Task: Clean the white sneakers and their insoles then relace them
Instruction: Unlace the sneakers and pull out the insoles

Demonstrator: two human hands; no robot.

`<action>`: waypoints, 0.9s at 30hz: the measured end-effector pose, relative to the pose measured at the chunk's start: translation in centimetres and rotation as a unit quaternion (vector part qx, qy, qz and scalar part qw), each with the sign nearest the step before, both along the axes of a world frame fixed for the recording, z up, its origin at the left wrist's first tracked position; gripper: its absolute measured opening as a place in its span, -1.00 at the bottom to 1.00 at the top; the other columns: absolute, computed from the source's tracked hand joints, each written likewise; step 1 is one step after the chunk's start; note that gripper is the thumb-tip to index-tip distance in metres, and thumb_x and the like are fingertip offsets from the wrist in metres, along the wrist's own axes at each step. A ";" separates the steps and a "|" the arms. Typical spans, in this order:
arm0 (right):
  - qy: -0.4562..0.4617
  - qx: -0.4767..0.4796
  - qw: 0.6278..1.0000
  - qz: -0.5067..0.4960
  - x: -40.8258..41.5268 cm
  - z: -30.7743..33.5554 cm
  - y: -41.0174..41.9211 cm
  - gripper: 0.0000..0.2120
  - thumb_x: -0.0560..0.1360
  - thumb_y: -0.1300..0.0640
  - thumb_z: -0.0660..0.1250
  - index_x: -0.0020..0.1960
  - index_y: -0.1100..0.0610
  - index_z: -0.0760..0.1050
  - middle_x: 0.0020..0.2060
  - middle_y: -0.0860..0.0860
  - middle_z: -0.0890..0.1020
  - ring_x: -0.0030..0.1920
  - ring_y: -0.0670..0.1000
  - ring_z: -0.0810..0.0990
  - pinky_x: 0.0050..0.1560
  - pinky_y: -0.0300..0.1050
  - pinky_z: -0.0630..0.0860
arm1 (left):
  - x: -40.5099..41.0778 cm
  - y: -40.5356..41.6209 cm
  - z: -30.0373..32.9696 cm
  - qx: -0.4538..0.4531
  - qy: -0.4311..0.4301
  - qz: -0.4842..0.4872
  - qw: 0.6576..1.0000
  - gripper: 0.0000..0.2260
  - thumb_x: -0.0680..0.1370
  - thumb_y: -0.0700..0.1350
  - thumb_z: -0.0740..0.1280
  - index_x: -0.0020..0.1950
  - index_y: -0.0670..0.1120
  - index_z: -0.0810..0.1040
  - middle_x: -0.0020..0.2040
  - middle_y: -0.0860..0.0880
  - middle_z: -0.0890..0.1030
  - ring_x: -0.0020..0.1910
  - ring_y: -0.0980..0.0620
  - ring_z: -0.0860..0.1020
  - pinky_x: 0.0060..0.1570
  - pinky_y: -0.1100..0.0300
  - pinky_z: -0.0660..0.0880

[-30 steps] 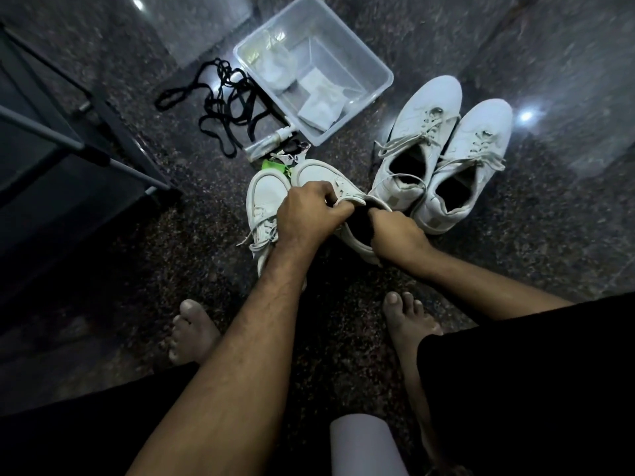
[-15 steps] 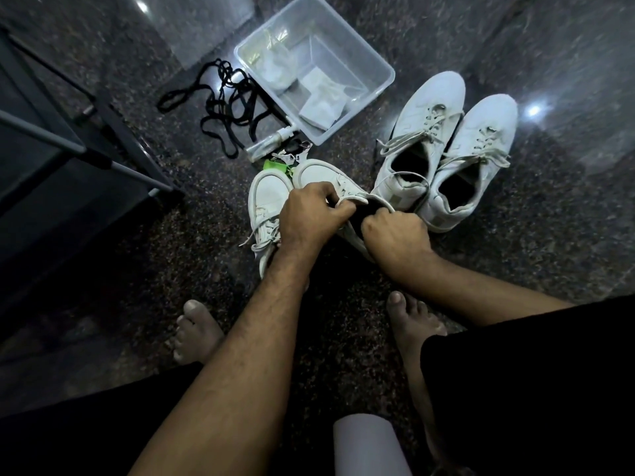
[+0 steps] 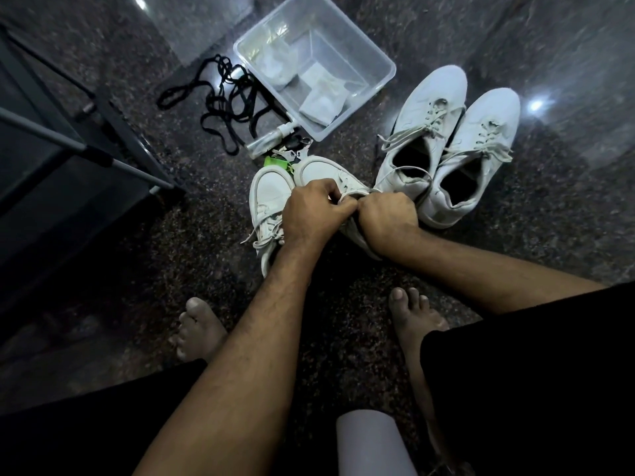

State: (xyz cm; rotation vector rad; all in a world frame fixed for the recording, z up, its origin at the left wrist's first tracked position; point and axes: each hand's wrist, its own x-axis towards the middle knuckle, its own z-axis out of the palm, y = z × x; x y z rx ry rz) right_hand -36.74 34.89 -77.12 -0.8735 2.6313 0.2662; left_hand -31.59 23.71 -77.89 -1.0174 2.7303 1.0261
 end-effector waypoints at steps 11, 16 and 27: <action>-0.027 -0.027 0.996 0.078 -1.1 0.0 1.3 -0.74 0.60 0.11 0.16 0.05 0.17 0.60 -0.02 0.12 0.67 -0.02 0.18 0.66 -0.22 -0.04 0.42 | 0.2 0.1 -0.2 0.018 0.007 0.012 1.000 -0.74 0.33 0.18 0.37 -0.25 0.00 0.60 -0.43 -0.02 0.58 -0.30 -0.07 0.59 -0.28 0.10 0.55; -0.026 -0.078 0.994 0.077 -1.4 0.9 3.6 -0.79 0.59 0.05 0.20 0.01 0.15 0.54 -0.12 0.13 0.66 -0.10 0.21 0.64 -0.31 -0.03 0.30 | 0.1 -0.1 -0.6 0.013 0.000 0.020 1.000 -0.73 0.34 0.21 0.41 -0.25 0.02 0.58 -0.43 -0.02 0.57 -0.30 -0.08 0.59 -0.32 0.15 0.49; 0.027 0.021 0.996 0.084 3.7 1.6 3.4 -0.70 0.62 0.24 0.01 0.23 0.18 0.44 0.12 0.05 0.58 0.01 0.09 0.66 -0.37 -0.09 0.27 | 0.2 0.5 -0.6 -0.007 -0.002 0.019 1.000 -0.74 0.34 0.22 0.40 -0.23 0.04 0.60 -0.38 -0.08 0.61 -0.26 -0.12 0.61 -0.28 0.11 0.54</action>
